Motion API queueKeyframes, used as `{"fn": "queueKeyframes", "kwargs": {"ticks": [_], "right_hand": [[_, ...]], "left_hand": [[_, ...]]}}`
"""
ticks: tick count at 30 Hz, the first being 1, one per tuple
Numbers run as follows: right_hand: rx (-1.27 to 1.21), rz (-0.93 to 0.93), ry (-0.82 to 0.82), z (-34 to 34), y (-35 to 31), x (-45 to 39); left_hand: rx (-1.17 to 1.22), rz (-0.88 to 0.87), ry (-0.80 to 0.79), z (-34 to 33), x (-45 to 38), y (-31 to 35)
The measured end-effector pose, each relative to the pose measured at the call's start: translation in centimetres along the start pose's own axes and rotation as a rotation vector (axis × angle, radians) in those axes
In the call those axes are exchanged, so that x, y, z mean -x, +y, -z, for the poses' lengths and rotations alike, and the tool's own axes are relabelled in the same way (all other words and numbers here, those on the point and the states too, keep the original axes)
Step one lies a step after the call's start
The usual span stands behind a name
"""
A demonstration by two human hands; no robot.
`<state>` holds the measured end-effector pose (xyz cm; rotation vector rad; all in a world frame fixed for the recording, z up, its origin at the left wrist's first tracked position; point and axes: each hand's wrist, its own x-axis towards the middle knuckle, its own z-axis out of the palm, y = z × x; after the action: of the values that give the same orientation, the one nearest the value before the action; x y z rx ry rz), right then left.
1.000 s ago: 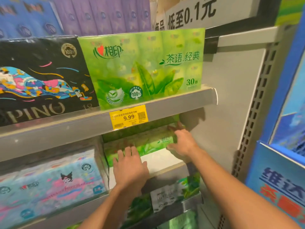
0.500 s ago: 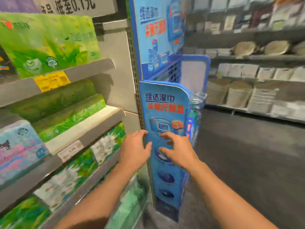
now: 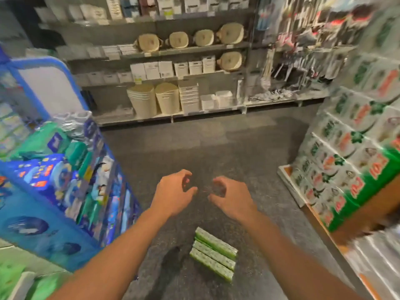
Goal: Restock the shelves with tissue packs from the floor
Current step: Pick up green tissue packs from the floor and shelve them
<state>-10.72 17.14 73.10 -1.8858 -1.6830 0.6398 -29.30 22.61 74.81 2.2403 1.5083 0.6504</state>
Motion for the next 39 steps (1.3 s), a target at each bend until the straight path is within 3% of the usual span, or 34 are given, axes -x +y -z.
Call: {"fn": "queueKeyframes", "kwargs": {"ticks": [7, 16, 26, 33, 39], "right_hand": [[0.016, -0.277, -0.037, 5.5, 15.7, 1.7], [-0.044, -0.473, -0.146, -0.5, 22.9, 0.6], [-0.168, -0.793, -0.238, -15.4, 27.6, -9.8], [-0.094, -0.919, -0.264, -33.6, 37.9, -16.1], [0.123, -0.938, -0.329, -48.3, 49.0, -17.2]], "left_hand": [[0.019, -0.023, -0.28, -15.2, -3.0, 8.9], [-0.037, 0.115, -0.526, -23.5, -5.3, 4.9], [-0.074, 0.252, -0.76, -32.7, -13.4, -10.6], [-0.216, 0.255, -0.872, -47.5, -15.0, -26.8], [-0.415, 0.072, -0.973, -62.5, -13.9, -39.4]]}}
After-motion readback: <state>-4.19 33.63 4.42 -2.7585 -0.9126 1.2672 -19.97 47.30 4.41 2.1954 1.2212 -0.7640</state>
